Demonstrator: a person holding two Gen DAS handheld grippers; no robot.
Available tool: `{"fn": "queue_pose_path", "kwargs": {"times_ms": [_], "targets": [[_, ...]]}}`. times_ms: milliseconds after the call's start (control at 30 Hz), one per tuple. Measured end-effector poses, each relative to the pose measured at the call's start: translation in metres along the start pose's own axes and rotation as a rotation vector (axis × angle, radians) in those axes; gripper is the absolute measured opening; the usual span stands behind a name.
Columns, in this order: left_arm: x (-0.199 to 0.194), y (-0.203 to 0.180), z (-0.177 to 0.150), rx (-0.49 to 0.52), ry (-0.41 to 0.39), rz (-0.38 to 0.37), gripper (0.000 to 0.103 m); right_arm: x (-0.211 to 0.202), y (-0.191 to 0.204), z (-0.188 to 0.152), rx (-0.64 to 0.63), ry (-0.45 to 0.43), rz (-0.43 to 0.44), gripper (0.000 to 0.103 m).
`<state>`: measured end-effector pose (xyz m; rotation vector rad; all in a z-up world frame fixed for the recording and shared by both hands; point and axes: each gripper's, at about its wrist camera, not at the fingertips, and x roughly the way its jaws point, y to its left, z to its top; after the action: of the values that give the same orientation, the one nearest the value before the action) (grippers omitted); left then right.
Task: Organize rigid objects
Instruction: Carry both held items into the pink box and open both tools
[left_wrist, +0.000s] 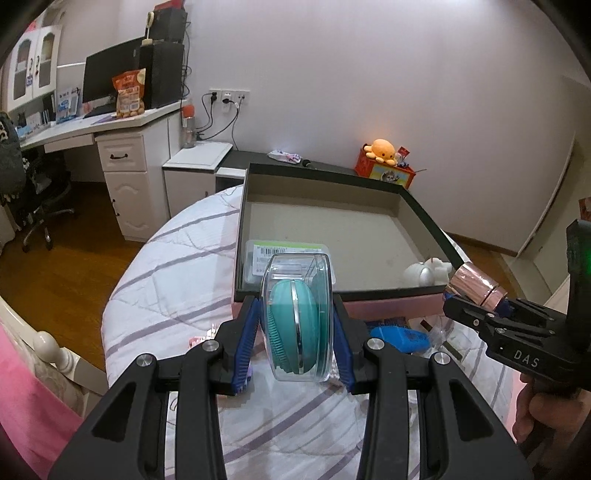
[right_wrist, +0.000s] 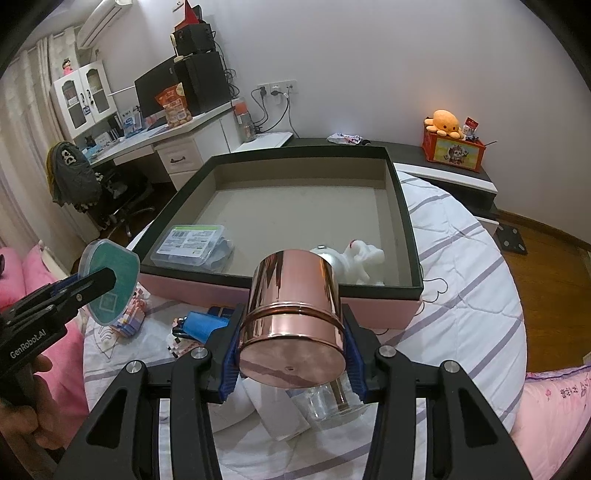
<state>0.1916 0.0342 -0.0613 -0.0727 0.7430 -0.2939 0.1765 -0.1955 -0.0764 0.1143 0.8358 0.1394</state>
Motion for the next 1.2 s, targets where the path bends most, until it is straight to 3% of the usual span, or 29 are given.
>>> {"fn": "queue_pose_path", "kwargs": {"times_ms": [333, 667, 1000, 1167, 1200], "targets": [[0.012, -0.021, 0.059, 0.025, -0.051, 0.017, 0.038, 0.000, 0.001, 0.050, -0.041, -0.057, 0.012, 0.048], [0.083, -0.034, 0.122, 0.007, -0.005, 0.037, 0.038, 0.056, -0.013, 0.116, -0.035, -0.021, 0.012, 0.048], [0.167, -0.037, 0.117, 0.004, 0.174, 0.059, 0.039, 0.129, -0.035, 0.123, 0.001, 0.129, -0.035, 0.048], [0.167, -0.039, 0.114, 0.016, 0.169, 0.076, 0.040, 0.128, -0.037, 0.120, 0.010, 0.138, -0.035, 0.049], [0.165, -0.040, 0.114, 0.022, 0.167, 0.081, 0.047, 0.127, -0.037, 0.121, 0.007, 0.134, -0.039, 0.052]]}}
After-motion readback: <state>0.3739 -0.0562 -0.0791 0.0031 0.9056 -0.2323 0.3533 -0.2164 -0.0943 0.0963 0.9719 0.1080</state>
